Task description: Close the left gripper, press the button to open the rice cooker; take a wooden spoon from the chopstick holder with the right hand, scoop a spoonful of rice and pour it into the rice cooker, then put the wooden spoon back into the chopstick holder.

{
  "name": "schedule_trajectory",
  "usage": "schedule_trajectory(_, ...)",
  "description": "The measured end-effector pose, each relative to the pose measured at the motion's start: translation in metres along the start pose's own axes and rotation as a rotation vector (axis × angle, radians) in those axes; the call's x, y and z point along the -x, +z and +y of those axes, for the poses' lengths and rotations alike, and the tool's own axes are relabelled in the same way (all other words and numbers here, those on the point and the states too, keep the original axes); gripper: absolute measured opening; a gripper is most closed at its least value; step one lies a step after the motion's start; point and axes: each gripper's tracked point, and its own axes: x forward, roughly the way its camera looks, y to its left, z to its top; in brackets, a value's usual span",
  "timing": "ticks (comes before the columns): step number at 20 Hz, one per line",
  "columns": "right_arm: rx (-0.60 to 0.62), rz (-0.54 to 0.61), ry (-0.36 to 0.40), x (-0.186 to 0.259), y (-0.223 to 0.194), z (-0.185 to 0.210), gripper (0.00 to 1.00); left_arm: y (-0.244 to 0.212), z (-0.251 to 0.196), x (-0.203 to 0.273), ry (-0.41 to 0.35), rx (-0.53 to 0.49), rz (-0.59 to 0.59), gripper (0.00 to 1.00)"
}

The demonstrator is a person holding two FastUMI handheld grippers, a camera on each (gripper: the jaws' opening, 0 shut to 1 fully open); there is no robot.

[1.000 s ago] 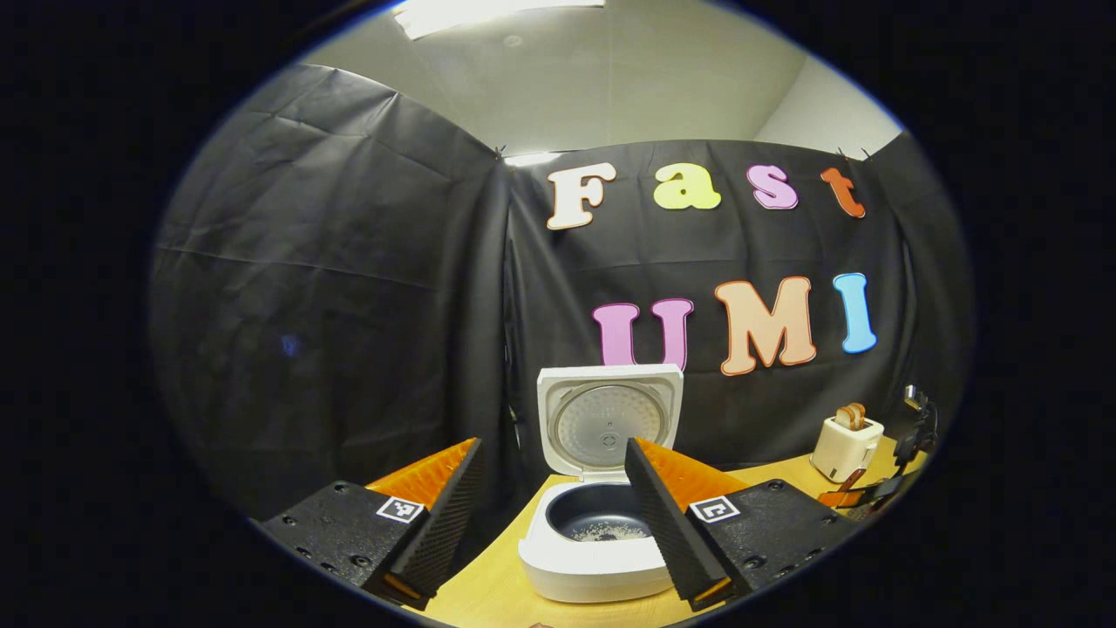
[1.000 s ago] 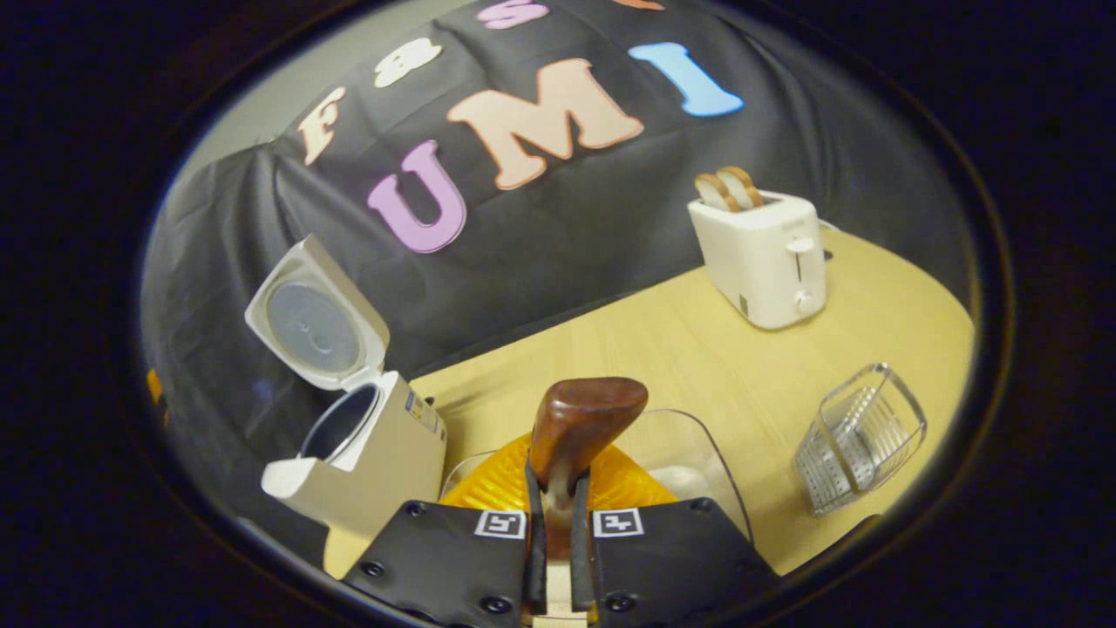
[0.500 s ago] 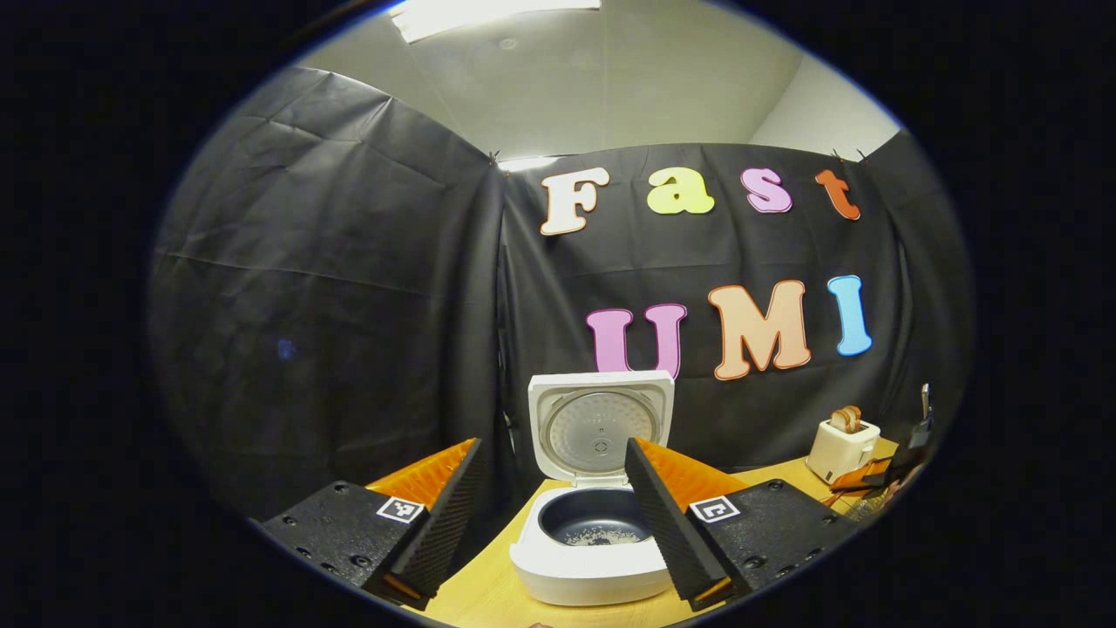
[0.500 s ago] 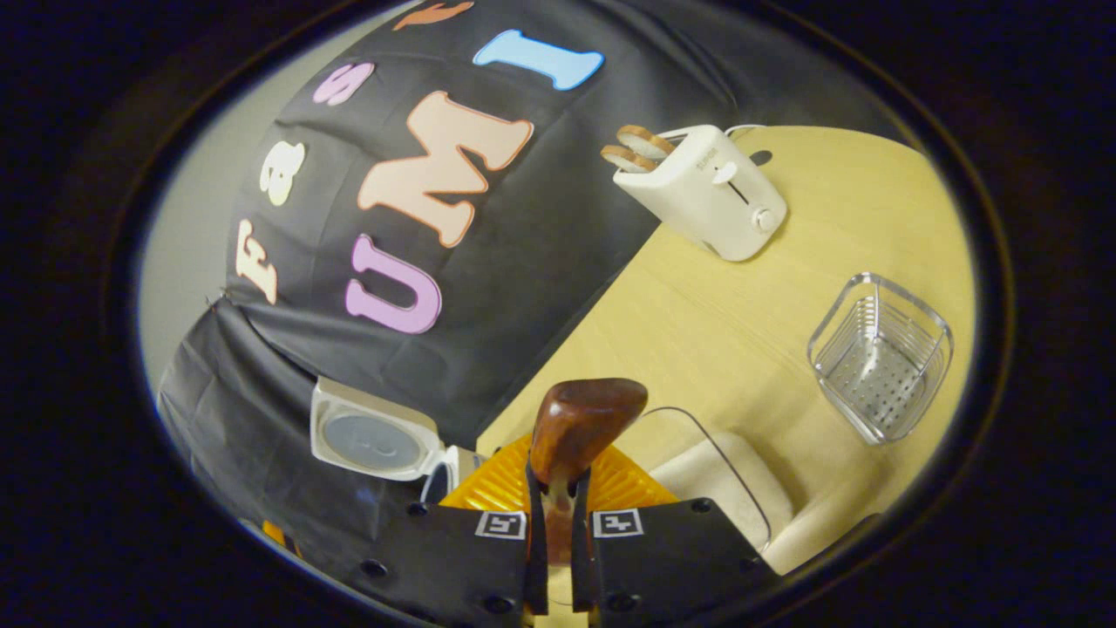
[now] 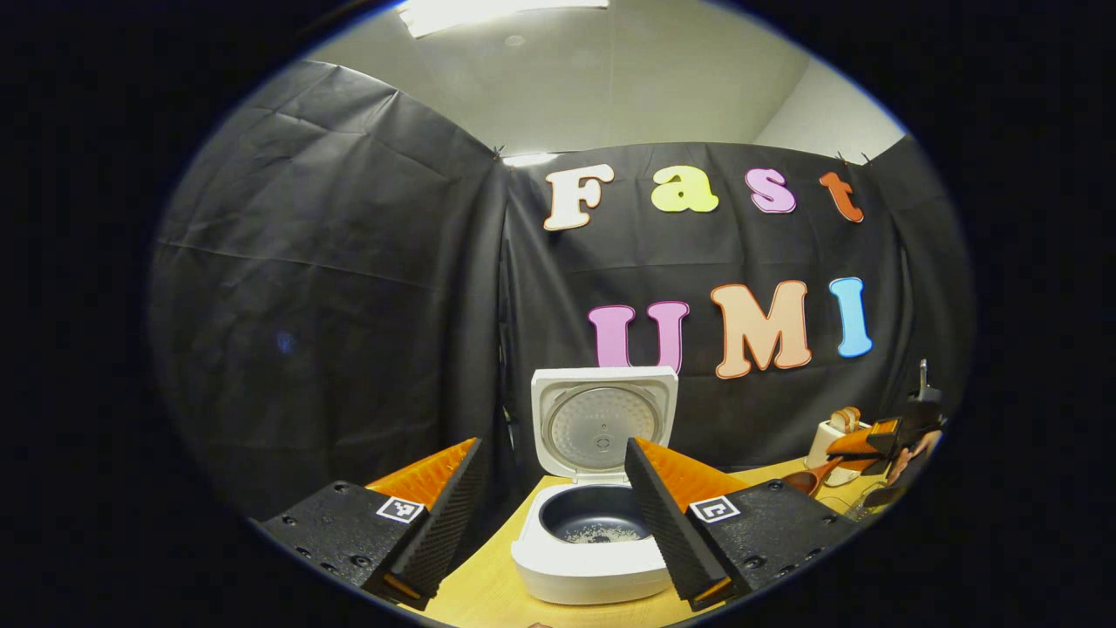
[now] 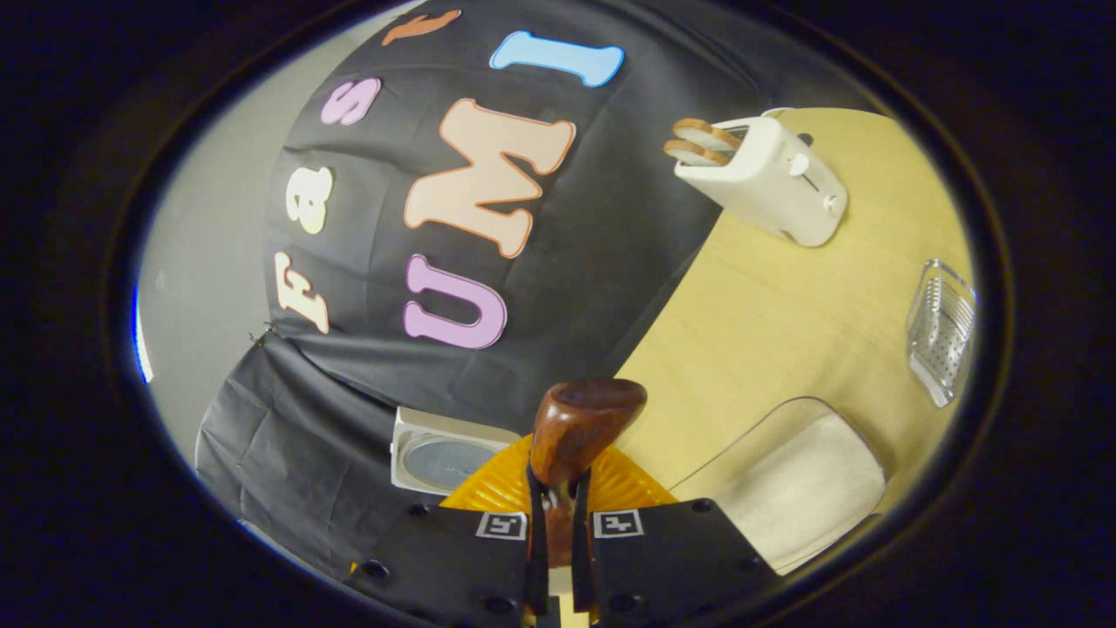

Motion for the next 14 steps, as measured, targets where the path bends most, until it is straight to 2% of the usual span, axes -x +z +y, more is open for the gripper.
schedule_trajectory(7, 0.069, 0.062, 0.074, -0.038, -0.050, 0.060, 0.12, -0.003, 0.030, 0.004, 0.030, 0.003, 0.005, 0.93)
schedule_trajectory(14, 0.210, 0.111, 0.098, -0.083, -0.110, 0.098, 0.15, -0.010, 0.056, 0.009, 0.066, 0.020, 0.016, 0.93)
